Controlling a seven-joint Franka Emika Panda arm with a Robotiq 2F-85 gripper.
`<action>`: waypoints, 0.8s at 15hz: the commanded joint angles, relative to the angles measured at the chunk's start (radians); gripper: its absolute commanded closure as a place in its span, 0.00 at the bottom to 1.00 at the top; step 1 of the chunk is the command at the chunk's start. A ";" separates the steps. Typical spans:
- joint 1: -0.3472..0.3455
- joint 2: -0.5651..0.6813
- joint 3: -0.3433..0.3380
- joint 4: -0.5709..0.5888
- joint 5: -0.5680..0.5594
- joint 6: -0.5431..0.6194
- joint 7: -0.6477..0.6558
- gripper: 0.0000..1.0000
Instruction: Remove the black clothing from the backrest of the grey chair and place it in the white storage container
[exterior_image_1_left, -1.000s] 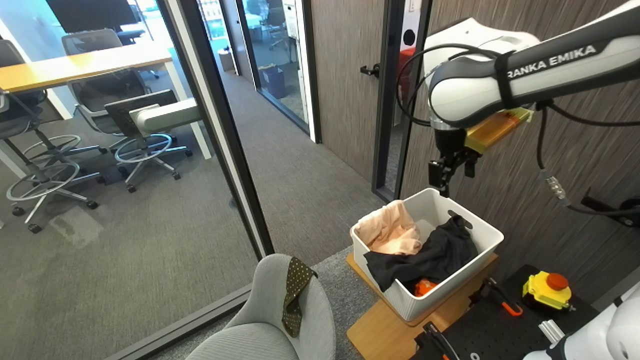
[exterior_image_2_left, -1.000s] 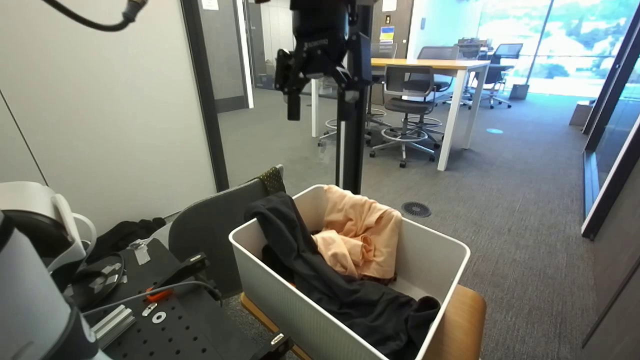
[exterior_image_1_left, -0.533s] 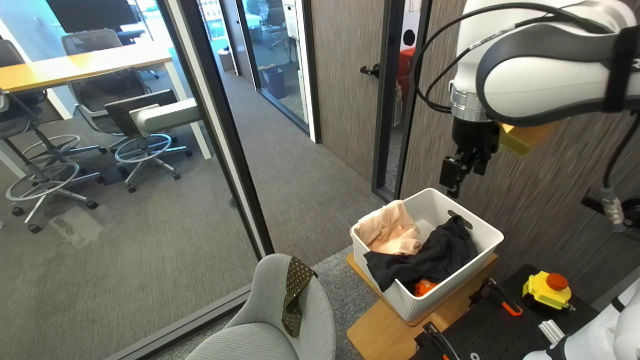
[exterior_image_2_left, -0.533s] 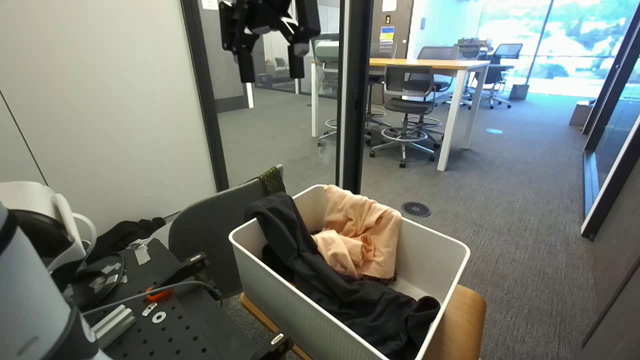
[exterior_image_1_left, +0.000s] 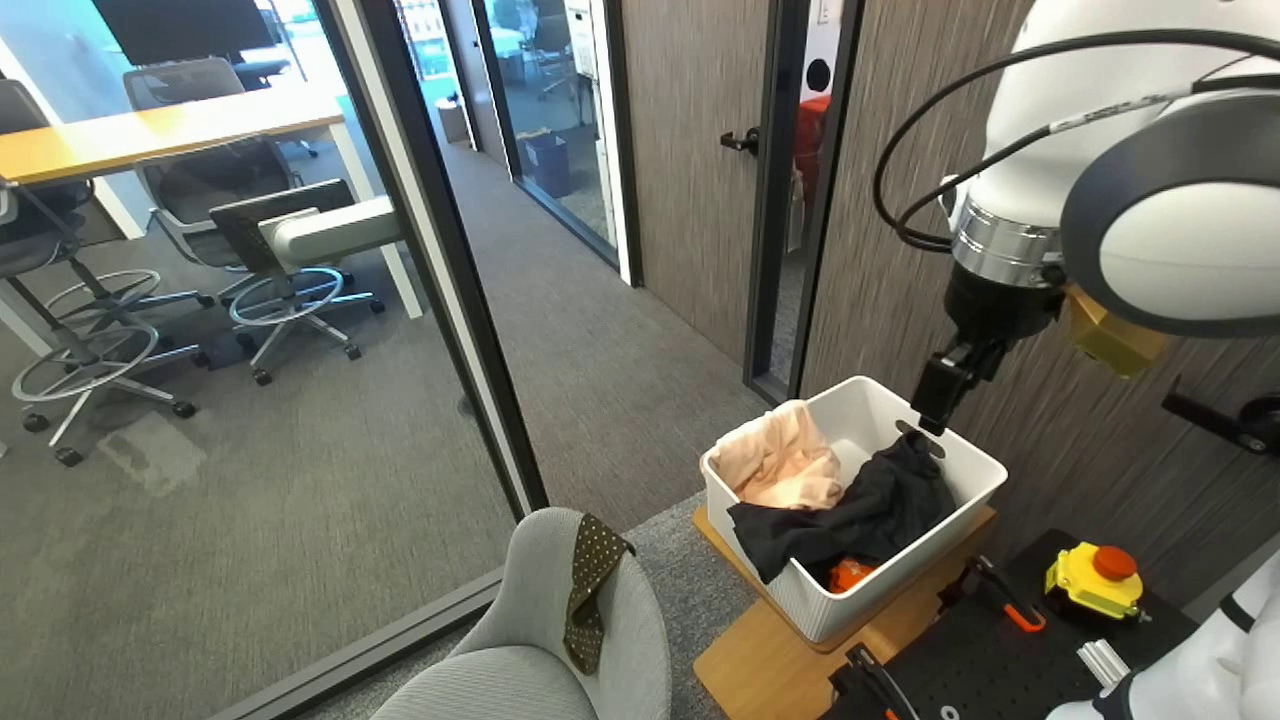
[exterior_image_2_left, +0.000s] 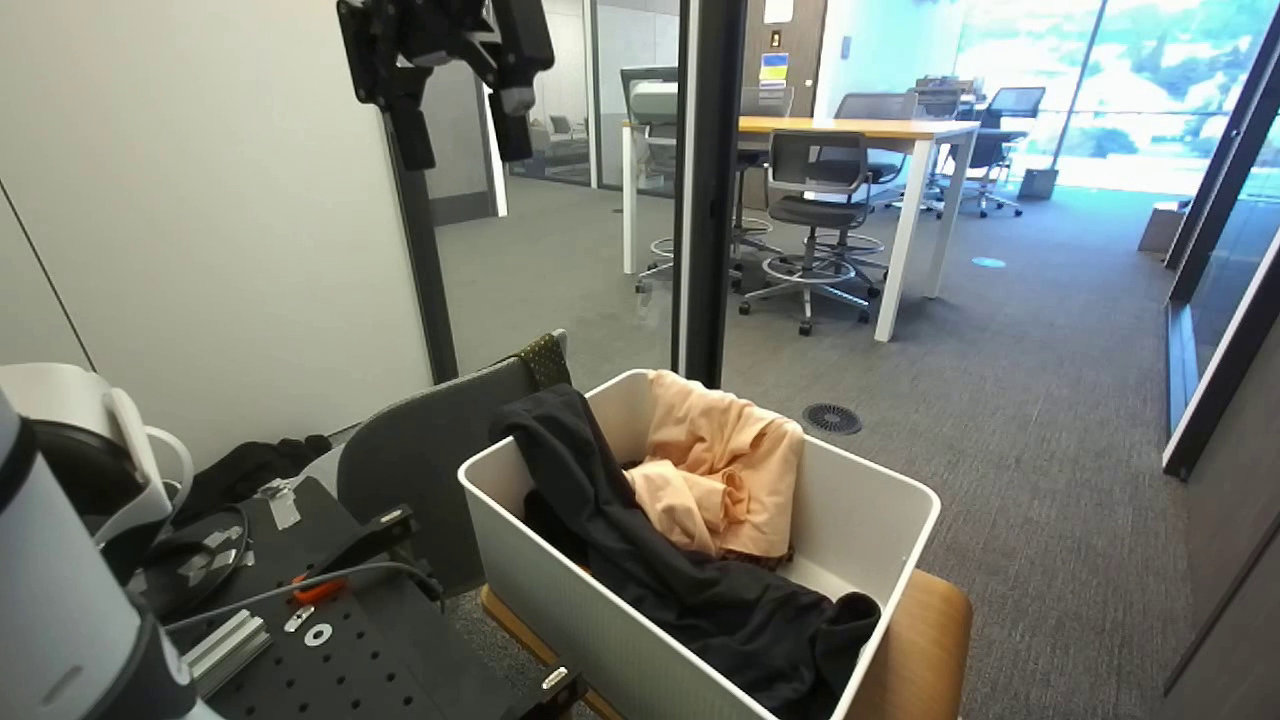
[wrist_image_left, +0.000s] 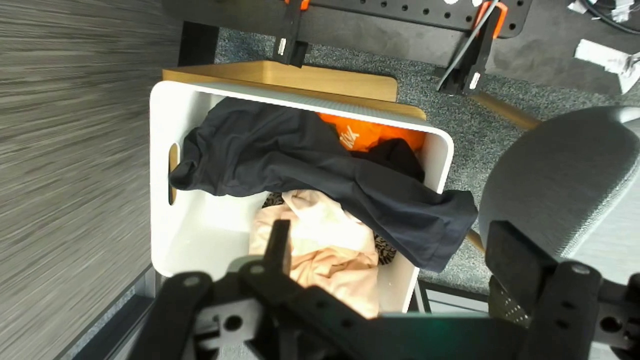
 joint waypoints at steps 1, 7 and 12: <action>0.011 -0.077 0.005 -0.039 0.029 0.004 0.004 0.00; 0.008 -0.068 0.003 -0.019 0.030 0.003 0.002 0.00; -0.004 -0.046 0.006 -0.020 0.010 -0.001 0.006 0.00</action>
